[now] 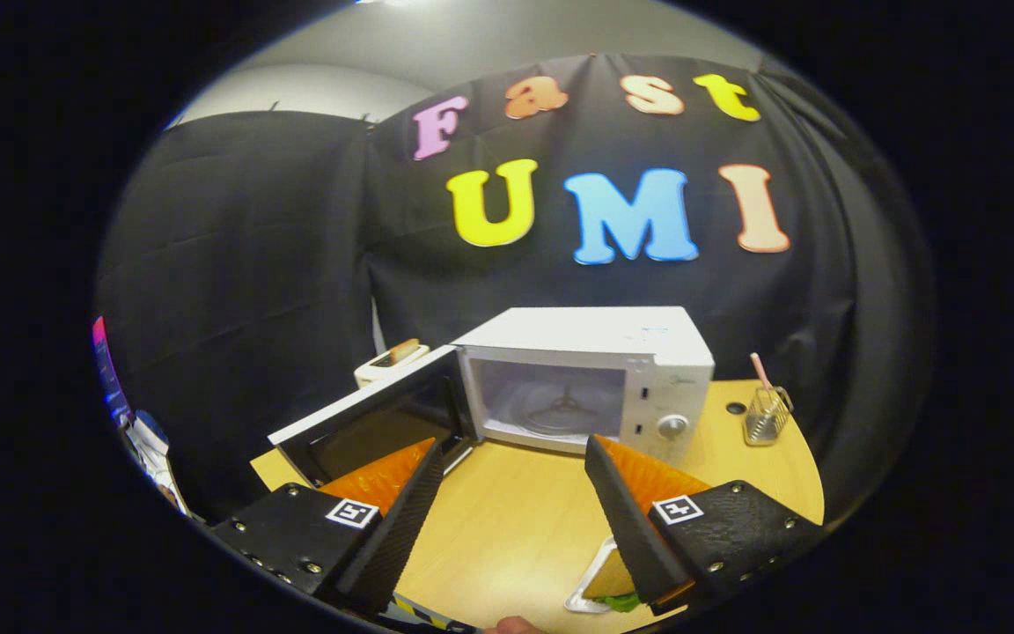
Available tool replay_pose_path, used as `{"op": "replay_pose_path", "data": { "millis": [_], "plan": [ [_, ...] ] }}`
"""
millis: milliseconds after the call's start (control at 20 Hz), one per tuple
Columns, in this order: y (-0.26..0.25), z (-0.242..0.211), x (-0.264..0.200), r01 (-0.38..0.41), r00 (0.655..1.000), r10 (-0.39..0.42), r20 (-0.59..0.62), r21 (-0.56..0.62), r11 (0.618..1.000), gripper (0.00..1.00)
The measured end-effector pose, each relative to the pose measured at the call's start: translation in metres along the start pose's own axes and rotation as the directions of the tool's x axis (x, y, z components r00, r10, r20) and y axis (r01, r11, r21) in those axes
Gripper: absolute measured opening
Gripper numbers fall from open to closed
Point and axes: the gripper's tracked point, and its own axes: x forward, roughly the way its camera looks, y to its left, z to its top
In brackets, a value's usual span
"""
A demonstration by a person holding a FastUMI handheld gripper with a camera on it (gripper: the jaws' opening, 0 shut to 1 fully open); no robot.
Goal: Open the microwave, put the food inside, and close the microwave door.
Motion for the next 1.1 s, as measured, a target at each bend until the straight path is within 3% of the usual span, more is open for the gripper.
{"op": "replay_pose_path", "data": {
  "millis": [150, 400, 900, 1050, 1100],
  "plan": [
    [-0.058, -0.026, -0.019, 0.131, 0.99, -0.129, -0.056, 0.038, 0.991, 0.98],
    [-0.113, -0.077, -0.039, 0.239, 0.96, -0.216, -0.18, 0.118, 0.964, 0.97],
    [-0.125, -0.164, -0.02, 0.266, 0.923, -0.126, -0.362, 0.367, 0.892, 0.95],
    [-0.124, -0.185, -0.008, 0.287, 0.898, -0.102, -0.427, 0.395, 0.873, 0.7],
    [-0.122, -0.186, -0.01, 0.28, 0.896, -0.079, -0.437, 0.417, 0.865, 0.69]
  ]
}}
